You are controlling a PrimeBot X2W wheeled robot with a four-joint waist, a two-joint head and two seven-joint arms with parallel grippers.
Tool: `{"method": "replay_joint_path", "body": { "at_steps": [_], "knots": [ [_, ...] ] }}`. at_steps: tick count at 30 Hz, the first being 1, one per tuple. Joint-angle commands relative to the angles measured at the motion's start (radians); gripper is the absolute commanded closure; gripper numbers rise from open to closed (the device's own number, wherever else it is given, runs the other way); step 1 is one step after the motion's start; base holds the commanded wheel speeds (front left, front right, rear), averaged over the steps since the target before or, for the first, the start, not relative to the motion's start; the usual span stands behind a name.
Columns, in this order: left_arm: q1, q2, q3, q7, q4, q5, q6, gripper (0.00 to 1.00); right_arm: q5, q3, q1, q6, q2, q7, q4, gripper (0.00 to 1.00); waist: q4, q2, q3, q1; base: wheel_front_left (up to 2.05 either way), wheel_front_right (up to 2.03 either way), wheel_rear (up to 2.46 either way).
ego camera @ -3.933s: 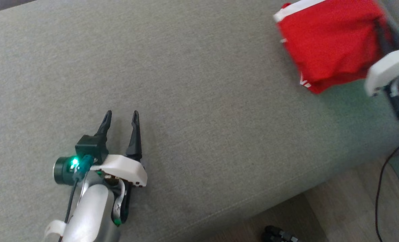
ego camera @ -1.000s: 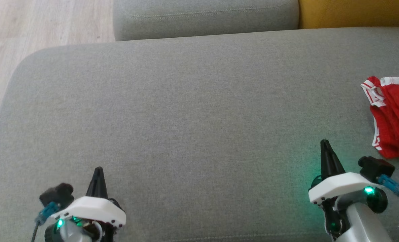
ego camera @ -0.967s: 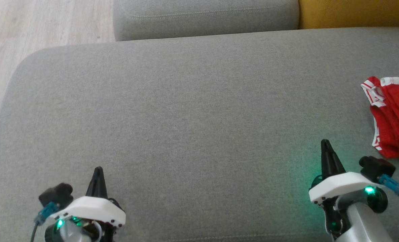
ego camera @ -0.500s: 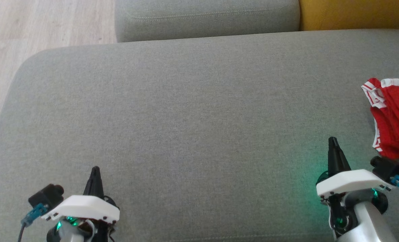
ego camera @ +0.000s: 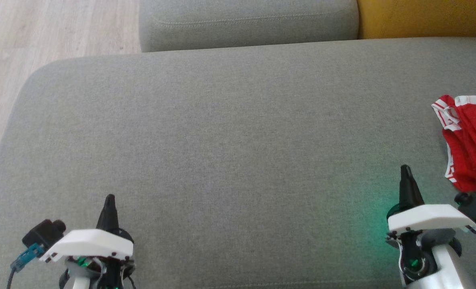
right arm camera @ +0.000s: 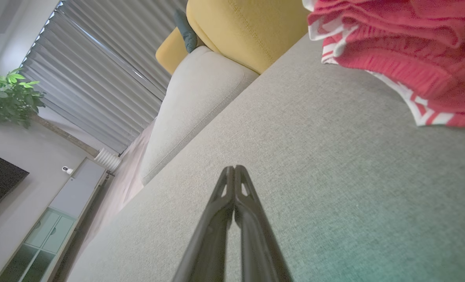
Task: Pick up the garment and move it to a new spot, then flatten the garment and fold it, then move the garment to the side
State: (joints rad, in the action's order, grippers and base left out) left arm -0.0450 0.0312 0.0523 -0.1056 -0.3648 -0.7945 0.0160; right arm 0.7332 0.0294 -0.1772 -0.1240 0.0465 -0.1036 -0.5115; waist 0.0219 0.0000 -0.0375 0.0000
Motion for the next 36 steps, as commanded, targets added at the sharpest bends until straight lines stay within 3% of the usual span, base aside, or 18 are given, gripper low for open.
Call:
{"method": "replay_joint_path", "body": {
  "at_steps": [1, 36],
  "knots": [
    [-0.045, 0.010, -0.025, 0.009, 0.036, -0.035, -0.012, 1.00, 0.039, -0.002, -0.017, -0.003, 0.005, 0.013, 0.045, 1.00, -0.001, 0.0000, 0.001, 0.0000, 0.00, 0.00, 0.00],
    [-0.054, 0.014, -0.094, 0.112, 0.077, -0.418, -0.078, 1.00, 0.450, 0.041, 0.025, -0.005, 0.004, 0.113, 0.154, 1.00, -0.011, 0.0000, 0.017, 0.0000, 0.00, 0.00, 0.00]
  ]
}}
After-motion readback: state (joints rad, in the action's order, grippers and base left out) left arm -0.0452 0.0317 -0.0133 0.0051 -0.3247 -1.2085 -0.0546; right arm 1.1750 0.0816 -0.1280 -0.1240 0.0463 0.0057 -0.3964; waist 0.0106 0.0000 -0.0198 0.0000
